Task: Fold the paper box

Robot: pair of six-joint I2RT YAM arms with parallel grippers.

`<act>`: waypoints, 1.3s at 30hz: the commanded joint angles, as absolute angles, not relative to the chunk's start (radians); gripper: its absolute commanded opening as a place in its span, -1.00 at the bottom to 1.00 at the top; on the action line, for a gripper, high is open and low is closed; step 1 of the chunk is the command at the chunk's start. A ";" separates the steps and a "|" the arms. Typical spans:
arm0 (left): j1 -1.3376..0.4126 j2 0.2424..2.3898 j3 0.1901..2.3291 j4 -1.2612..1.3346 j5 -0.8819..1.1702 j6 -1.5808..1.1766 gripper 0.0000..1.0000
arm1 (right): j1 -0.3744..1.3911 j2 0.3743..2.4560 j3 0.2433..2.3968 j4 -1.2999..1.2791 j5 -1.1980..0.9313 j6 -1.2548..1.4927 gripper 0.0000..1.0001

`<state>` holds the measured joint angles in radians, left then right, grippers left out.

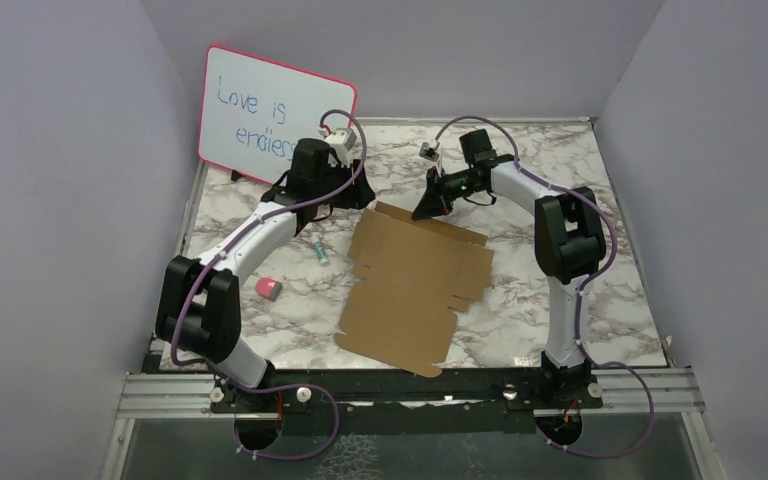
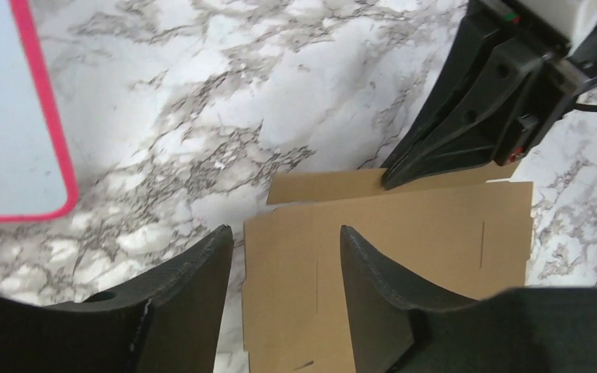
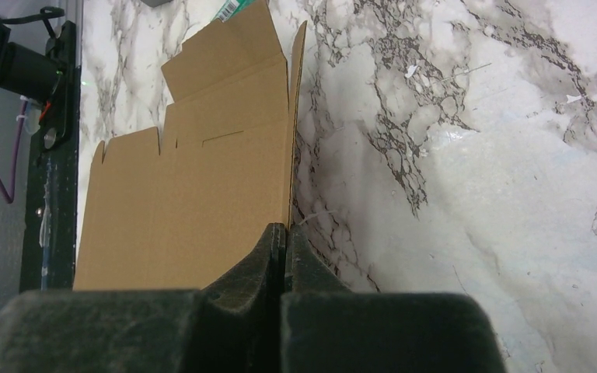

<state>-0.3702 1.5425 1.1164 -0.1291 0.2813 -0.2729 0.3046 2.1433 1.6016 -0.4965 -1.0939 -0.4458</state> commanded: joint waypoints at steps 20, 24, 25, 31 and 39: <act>-0.368 1.649 1.078 -0.056 0.479 -0.433 0.10 | 0.309 2.088 1.577 -0.459 -1.143 -0.433 -0.99; -0.368 1.669 1.070 -0.030 0.483 -0.453 0.09 | 0.310 2.088 1.580 -0.461 -1.153 -0.434 -0.99; -0.367 1.673 1.069 -0.025 0.473 -0.454 0.09 | 0.310 2.086 1.578 -0.461 -1.157 -0.434 -0.99; -0.364 1.727 1.104 -0.008 0.446 -0.454 0.09 | 0.310 2.082 1.571 -0.454 -1.179 -0.435 -0.99; -0.358 1.769 1.148 -0.005 0.420 -0.434 0.09 | 0.310 2.081 1.565 -0.453 -1.200 -0.437 -0.99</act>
<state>-0.3676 1.7470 1.0985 -0.0322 0.4492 -0.4488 0.3058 2.1315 1.5719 -0.4728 -1.1248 -0.4343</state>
